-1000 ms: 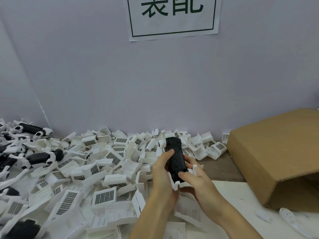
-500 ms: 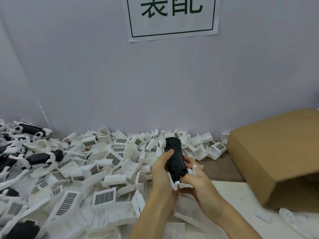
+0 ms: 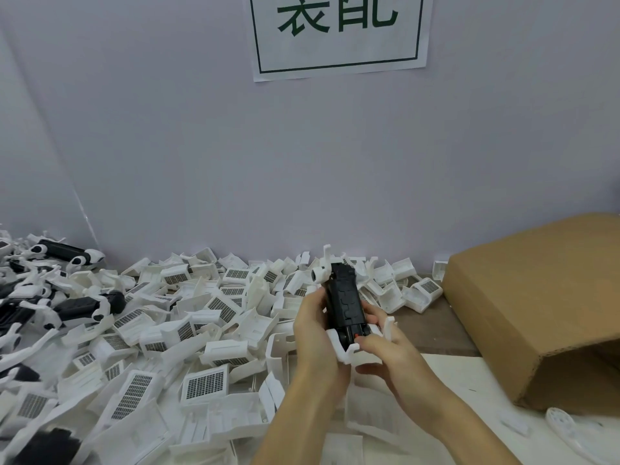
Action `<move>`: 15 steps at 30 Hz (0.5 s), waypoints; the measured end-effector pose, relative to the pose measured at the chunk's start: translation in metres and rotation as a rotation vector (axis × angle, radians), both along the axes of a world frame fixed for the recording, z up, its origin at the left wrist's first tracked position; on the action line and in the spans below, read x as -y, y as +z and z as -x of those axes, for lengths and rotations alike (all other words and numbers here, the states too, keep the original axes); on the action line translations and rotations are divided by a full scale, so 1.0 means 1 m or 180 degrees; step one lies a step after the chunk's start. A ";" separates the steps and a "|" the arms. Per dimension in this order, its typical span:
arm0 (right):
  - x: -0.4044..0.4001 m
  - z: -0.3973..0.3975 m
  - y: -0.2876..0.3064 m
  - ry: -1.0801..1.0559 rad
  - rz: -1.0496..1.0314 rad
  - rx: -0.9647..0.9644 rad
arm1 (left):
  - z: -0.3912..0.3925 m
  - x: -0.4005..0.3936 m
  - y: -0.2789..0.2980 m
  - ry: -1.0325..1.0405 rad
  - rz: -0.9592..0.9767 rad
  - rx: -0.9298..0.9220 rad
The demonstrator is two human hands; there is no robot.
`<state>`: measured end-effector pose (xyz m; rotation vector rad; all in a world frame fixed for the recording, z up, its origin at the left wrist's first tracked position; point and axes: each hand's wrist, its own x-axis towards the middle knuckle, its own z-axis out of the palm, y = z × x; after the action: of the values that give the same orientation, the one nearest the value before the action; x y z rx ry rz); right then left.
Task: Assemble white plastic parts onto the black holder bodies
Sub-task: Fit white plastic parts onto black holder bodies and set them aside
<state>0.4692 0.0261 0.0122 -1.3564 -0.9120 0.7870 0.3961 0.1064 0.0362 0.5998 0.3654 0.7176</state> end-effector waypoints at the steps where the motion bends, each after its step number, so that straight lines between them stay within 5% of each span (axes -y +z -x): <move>1: 0.001 -0.001 0.001 0.0017 0.0008 0.0025 | 0.000 -0.001 0.002 0.0012 0.0012 0.0015; 7: 0.014 -0.006 0.012 -0.0070 0.0257 0.0347 | 0.000 -0.019 0.014 0.0575 -0.0163 0.0020; 15: 0.035 -0.027 0.039 0.0254 0.1634 0.2052 | 0.011 -0.032 0.019 0.0611 -0.0635 -0.0252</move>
<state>0.4964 -0.0092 0.0511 -2.1037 -1.3221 0.6733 0.3846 0.1386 0.0549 0.7905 0.4317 0.9232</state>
